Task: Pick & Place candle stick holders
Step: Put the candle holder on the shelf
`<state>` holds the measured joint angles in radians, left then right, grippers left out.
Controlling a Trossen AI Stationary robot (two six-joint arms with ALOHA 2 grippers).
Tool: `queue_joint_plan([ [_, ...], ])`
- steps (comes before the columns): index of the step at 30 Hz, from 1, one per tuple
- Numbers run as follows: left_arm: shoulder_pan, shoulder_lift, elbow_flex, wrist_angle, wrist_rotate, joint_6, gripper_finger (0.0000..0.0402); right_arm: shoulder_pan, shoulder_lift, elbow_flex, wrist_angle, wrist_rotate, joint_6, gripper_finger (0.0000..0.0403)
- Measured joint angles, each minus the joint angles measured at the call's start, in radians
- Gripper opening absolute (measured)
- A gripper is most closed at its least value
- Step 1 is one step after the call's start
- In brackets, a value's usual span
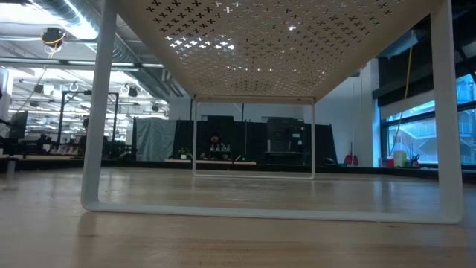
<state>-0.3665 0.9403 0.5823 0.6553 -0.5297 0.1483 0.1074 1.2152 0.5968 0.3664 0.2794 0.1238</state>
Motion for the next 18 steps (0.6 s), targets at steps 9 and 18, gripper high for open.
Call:
queue_joint_plan([
  [9, 0.000, 0.000, 0.000, 0.000, 0.030, -0.005, 0.0322, 0.016, 0.000, 0.000, -0.002, -0.042, 0.002, 0.0259],
  [18, 0.000, 0.000, 0.000, 0.000, 0.032, -0.007, 0.0322, 0.022, 0.000, 0.000, -0.023, 0.052, -0.015, 0.0259],
])
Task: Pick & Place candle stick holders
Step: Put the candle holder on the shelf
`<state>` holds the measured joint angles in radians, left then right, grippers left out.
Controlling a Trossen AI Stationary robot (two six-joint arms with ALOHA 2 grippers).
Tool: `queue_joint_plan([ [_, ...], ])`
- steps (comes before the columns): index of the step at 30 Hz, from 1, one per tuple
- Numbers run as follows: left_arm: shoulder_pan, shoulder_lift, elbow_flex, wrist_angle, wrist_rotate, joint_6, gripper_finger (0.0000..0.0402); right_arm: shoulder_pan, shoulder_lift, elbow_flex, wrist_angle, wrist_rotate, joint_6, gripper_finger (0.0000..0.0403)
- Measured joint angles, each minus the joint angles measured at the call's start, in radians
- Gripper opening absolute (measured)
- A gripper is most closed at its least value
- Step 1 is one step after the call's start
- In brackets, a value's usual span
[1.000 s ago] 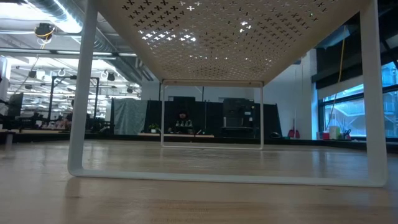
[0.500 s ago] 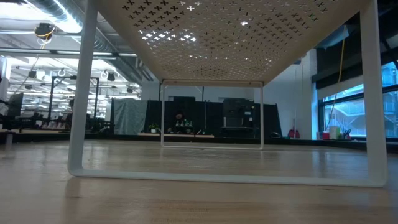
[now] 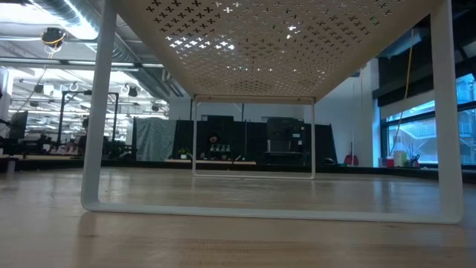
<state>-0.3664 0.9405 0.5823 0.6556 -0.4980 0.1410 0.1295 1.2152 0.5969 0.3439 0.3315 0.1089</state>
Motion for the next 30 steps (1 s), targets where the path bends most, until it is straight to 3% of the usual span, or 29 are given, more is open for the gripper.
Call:
queue_joint_plan([
  [6, 0.000, 0.000, 0.000, 0.000, 0.000, 0.000, 0.0322, 0.000, 0.000, 0.000, -0.027, 0.058, -0.005, 0.0259],
  [30, 0.000, 0.000, 0.000, 0.000, -0.001, 0.000, 0.0322, 0.000, 0.000, 0.001, -0.050, 0.061, -0.028, 0.0253],
])
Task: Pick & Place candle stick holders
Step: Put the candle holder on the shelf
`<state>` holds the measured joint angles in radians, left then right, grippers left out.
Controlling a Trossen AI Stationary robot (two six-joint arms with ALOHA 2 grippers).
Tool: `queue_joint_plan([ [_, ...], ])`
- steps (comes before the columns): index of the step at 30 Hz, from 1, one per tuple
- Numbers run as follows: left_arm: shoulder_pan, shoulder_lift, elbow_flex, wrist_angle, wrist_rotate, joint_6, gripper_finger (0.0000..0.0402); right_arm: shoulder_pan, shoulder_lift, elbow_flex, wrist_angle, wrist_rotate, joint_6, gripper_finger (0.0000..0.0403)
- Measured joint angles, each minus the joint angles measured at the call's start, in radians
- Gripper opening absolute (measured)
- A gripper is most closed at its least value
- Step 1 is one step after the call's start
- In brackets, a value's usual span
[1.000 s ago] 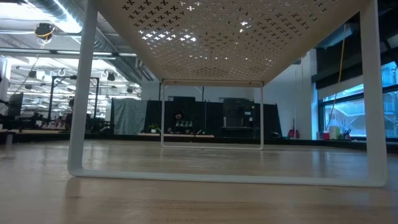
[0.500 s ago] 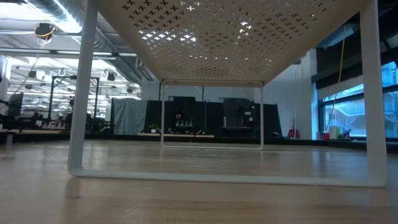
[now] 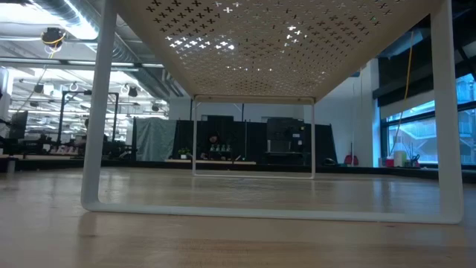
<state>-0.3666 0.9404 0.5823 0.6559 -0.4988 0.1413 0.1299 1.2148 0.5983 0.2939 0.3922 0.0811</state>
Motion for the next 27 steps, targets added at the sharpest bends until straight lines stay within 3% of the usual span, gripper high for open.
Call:
queue_joint_plan([
  [17, 0.000, 0.000, 0.000, 0.000, 0.000, 0.000, 0.0322, 0.000, 0.000, 0.000, -0.001, -0.001, 0.006, 0.0200],
  [20, 0.000, 0.000, 0.000, 0.000, 0.000, 0.000, 0.0322, 0.000, 0.000, 0.000, -0.017, 0.004, 0.039, 0.0160],
  [24, 0.000, 0.000, 0.000, 0.000, -0.001, 0.000, 0.0322, 0.000, -0.001, 0.001, -0.022, 0.010, 0.039, 0.0037],
  [27, 0.000, 0.000, 0.000, 0.000, -0.001, 0.000, 0.0322, 0.000, -0.002, 0.001, -0.018, 0.012, 0.038, 0.0024],
])
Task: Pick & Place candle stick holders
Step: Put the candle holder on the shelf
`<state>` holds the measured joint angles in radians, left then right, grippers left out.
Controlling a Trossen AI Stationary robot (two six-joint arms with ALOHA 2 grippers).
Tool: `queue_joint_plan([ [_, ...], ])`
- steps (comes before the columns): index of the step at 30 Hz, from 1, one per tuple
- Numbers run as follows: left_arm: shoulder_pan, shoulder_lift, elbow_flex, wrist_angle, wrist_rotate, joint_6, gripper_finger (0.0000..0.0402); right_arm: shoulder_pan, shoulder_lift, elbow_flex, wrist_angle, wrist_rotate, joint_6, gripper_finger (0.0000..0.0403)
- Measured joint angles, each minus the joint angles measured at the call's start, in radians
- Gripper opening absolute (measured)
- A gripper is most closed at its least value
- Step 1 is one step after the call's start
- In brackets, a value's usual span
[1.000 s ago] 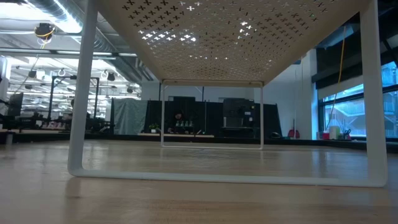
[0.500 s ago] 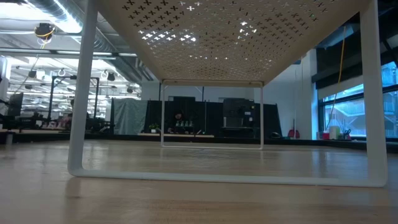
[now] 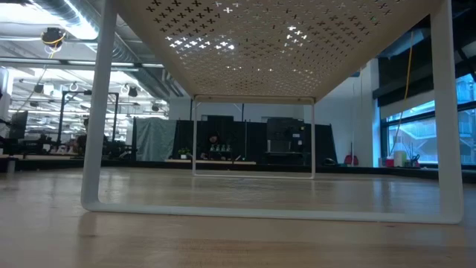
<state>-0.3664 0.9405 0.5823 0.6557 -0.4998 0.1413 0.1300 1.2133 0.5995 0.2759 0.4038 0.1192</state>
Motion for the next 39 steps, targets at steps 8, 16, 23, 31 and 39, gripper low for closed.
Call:
queue_joint_plan([
  [8, 0.000, 0.000, 0.000, 0.000, 0.000, 0.000, 0.0322, 0.004, 0.000, -0.001, -0.001, 0.030, 0.004, 0.0024],
  [16, 0.000, 0.000, 0.000, 0.000, 0.000, 0.000, 0.0322, 0.034, 0.002, -0.003, 0.031, 0.119, 0.004, 0.0024],
  [23, 0.000, 0.000, 0.000, 0.000, 0.000, 0.000, 0.0322, 0.081, 0.002, -0.003, 0.132, 0.168, -0.024, 0.0024],
  [31, 0.000, 0.000, 0.000, 0.000, 0.000, -0.001, 0.0322, 0.141, 0.002, -0.100, 0.376, 0.287, -0.078, 0.0024],
  [39, 0.000, 0.000, 0.000, 0.000, 0.002, -0.008, 0.0322, 0.035, 0.002, -0.295, 0.760, -0.123, -0.095, 0.0024],
])
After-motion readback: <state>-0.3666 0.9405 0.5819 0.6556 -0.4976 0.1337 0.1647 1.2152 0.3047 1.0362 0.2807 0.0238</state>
